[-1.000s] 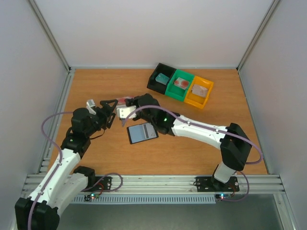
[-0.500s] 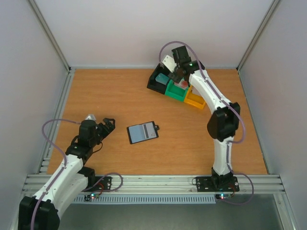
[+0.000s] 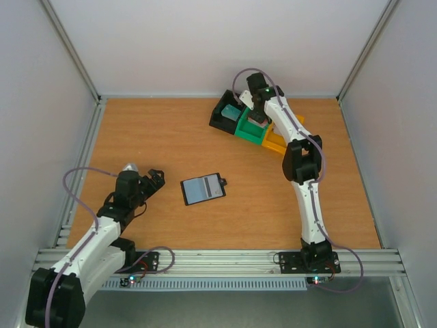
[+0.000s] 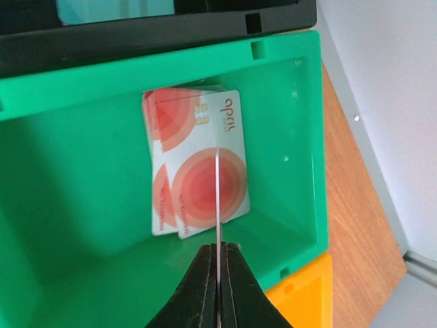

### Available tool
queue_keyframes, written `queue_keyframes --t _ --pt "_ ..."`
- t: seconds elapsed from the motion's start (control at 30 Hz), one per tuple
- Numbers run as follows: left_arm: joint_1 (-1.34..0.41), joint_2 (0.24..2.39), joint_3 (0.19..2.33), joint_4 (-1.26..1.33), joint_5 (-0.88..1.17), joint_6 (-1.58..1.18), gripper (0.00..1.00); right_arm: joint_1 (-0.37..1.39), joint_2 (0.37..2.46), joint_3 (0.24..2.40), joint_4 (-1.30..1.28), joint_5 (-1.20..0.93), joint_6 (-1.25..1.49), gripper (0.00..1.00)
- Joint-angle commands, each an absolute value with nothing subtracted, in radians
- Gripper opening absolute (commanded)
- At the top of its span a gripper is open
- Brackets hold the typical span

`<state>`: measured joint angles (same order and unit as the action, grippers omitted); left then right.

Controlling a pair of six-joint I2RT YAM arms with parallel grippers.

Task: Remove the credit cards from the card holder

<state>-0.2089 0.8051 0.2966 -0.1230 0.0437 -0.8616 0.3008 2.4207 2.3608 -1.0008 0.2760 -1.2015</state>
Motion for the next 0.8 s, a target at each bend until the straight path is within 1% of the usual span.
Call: queue_keyframes --t 0.0,0.2,0.37,0.47,0.57,0.77 --pt "-0.203 0.831 0.284 -0.049 0.025 -0.849 0.99 0.3 2.497 2.44 -0.962 0.353 -1.284 0.01" --pt "-0.202 0.853 0.282 -0.021 0.022 -0.85 0.99 0.299 2.537 2.441 -0.817 0.411 -1.371 0.01" --pt "-0.202 0.865 0.282 -0.018 0.024 -0.851 0.99 0.299 2.547 2.43 -0.781 0.389 -1.397 0.01" --pt "-0.201 0.868 0.281 -0.013 0.027 -0.855 0.99 0.299 2.539 2.372 -0.724 0.382 -1.425 0.01" --pt "-0.201 0.871 0.279 -0.011 0.033 -0.859 0.99 0.299 2.536 2.34 -0.685 0.331 -1.432 0.01" --pt "-0.199 0.872 0.278 -0.011 0.034 -0.857 0.99 0.3 2.558 2.333 -0.664 0.333 -1.468 0.01"
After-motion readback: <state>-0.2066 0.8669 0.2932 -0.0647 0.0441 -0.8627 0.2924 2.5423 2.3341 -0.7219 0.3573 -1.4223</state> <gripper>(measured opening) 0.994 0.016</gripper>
